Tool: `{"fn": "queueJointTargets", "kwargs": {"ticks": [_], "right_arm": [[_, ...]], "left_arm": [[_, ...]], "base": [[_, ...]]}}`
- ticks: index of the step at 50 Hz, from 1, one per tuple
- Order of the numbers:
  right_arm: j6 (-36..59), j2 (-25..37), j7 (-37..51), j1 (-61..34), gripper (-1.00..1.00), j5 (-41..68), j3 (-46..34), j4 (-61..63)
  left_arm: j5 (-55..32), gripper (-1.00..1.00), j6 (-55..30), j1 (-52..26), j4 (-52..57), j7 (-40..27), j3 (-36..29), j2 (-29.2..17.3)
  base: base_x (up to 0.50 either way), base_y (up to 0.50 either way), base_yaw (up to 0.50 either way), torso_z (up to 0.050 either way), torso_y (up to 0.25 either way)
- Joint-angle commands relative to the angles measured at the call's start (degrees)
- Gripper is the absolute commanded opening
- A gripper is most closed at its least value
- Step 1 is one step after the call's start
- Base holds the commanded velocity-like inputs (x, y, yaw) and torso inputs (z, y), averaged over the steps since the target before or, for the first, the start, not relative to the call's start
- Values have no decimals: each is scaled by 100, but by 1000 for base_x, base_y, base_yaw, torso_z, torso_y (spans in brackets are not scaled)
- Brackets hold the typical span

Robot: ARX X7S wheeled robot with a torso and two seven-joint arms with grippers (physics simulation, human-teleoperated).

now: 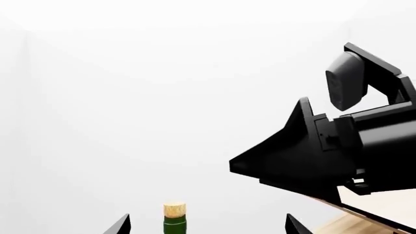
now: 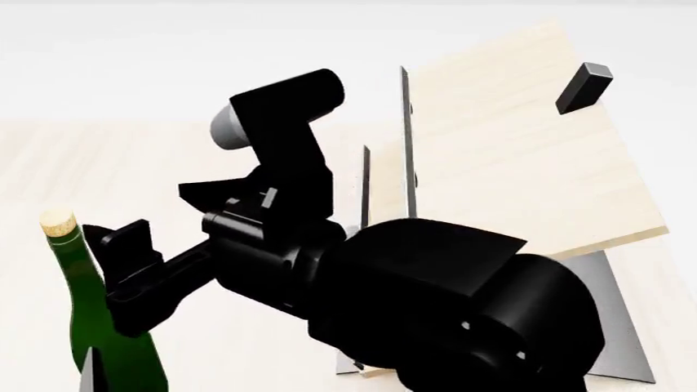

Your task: Put the wine bottle on the wine rack.

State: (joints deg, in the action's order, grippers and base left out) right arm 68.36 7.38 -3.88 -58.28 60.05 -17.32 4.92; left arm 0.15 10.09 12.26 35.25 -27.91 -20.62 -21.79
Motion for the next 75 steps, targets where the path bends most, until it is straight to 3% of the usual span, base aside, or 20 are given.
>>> {"fn": "queueJointTargets", "kwargs": {"ticks": [1,29,75], "right_arm": [[-42,-22,-79,4,100,27,-210,-26],[-787,-165,-668,-129,100,-696,-1163,-866],[-2016,-484,-1018,-220,100,-991,-1793,-1800]], "left_arm": [[-14,100,0,-16,-5,-17,-7,-16],[-9,100,34,-34,-69,-51,-69,-39],[-23,100,35,-61,-63,-113,-129,-91]], "base": [[0,0,0,0,0],[0,0,0,0,0],[0,0,0,0,0]]}}
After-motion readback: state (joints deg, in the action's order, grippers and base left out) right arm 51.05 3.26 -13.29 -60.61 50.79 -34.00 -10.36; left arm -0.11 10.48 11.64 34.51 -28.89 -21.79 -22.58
